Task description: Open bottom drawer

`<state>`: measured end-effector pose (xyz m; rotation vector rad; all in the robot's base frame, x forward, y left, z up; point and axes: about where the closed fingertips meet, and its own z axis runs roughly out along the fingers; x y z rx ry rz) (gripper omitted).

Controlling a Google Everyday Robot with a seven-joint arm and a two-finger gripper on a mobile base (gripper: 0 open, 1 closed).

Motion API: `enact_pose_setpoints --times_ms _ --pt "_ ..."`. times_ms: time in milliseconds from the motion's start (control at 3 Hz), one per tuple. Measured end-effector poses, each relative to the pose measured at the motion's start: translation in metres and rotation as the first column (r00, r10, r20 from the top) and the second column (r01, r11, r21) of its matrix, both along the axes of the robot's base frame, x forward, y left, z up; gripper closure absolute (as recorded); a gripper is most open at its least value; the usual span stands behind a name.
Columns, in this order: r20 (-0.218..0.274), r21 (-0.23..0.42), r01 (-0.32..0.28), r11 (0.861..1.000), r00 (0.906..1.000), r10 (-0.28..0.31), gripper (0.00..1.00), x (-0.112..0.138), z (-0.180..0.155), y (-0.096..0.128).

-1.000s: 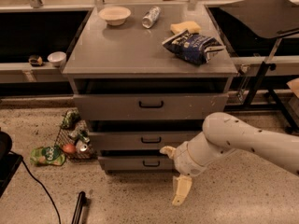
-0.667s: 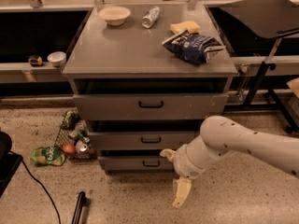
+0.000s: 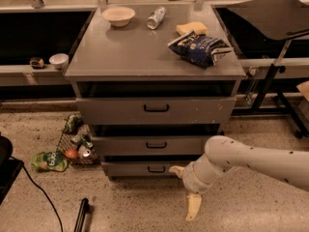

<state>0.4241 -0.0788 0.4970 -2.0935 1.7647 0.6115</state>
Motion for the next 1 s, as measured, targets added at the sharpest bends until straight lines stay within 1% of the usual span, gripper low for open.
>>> enact_pose_setpoints --times_ms 333,667,1000 --pt "-0.025 -0.004 -0.015 1.000 0.9996 0.015 0.00 0.015 -0.051 -0.012" --pt "-0.095 0.025 0.016 1.000 0.9954 -0.014 0.00 0.035 -0.115 -0.024" --pt "-0.100 0.016 0.011 1.000 0.9950 -0.009 0.00 0.036 -0.121 -0.022"
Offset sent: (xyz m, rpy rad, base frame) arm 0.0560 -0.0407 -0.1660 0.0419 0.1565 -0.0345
